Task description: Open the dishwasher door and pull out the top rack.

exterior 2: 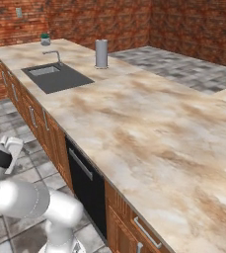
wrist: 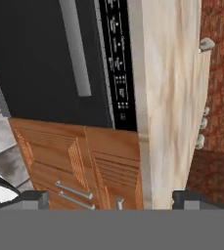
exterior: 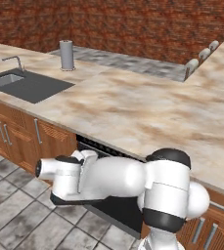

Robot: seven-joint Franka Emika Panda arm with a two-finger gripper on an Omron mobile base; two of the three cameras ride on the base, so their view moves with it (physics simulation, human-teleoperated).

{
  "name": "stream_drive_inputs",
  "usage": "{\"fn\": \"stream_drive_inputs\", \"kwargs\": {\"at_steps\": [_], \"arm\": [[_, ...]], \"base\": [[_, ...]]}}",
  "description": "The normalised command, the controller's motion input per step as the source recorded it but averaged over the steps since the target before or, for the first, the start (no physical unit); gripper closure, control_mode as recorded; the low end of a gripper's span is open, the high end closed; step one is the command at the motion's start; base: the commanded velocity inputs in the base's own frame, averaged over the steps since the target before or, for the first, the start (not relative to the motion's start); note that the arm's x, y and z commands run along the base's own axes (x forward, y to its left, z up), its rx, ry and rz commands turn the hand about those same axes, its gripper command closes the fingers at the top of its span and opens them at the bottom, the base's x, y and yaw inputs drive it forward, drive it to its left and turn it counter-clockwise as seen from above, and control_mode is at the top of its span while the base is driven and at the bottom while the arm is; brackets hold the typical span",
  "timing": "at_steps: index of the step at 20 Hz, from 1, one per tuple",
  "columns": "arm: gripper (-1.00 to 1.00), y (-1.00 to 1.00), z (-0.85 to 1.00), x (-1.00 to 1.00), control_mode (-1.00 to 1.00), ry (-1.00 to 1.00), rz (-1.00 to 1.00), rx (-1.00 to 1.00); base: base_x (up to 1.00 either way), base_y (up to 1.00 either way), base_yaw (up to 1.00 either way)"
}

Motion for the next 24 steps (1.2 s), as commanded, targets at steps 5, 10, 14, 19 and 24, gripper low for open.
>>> {"fn": "stream_drive_inputs", "kwargs": {"at_steps": [5, 10, 14, 19, 24], "arm": [[-1.0, 0.0, -0.18, 0.02, -1.0, 0.0, 0.0, -0.14], [-1.0, 0.0, -0.16, 0.1, -1.0, 0.0, 0.0, -0.12], [-1.0, -0.03, -0.18, 0.14, -1.0, 0.0, 0.0, -0.09], [-1.0, -0.08, -0.18, 0.17, -1.0, 0.0, 0.0, -0.06], [-1.0, -0.12, -0.21, 0.1, -1.0, 0.0, 0.0, -0.03]], "base": [[0.0, 0.0, 0.0], [0.0, 0.0, 0.0], [0.0, 0.0, 0.0], [0.0, 0.0, 0.0], [0.0, 0.0, 0.0]]}}
